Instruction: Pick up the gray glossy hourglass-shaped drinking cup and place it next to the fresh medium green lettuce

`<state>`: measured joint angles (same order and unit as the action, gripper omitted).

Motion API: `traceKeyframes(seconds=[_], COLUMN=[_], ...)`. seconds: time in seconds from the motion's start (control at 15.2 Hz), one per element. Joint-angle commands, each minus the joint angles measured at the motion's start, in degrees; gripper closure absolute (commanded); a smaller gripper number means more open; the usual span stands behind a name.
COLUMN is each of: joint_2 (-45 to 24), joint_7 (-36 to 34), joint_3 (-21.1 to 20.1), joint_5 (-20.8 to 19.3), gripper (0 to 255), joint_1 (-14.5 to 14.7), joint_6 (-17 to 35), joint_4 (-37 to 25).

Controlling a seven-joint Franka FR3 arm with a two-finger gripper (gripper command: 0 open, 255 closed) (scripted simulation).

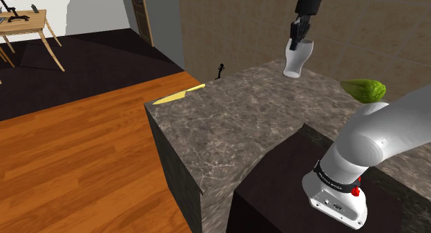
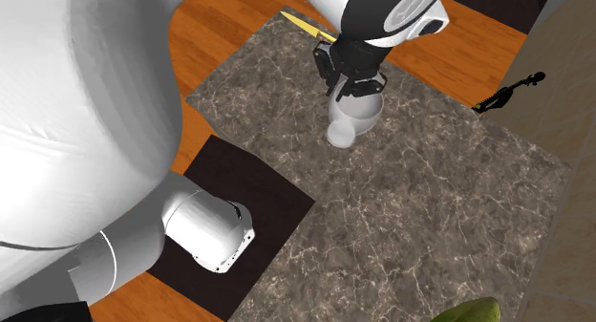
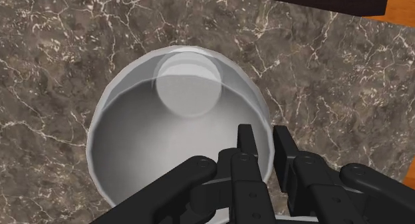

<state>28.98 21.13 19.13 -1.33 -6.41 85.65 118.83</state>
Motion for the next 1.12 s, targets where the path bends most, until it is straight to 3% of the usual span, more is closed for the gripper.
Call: traceKeyframes(seconds=[0.0, 0.59, 1.06], joint_2=[-0.26, -5.08, -13.44], joint_7=[2.94, 16.59, 29.02], joint_3=[2.23, 12.95, 22.92], joint_5=[-1.23, -5.19, -4.85], gripper=[255, 255, 255], joint_1=[-0.87, -3.72, -4.92], joint_6=[-0.39, -2.06, -2.83], joint_4=[-0.59, -7.11, -15.70])
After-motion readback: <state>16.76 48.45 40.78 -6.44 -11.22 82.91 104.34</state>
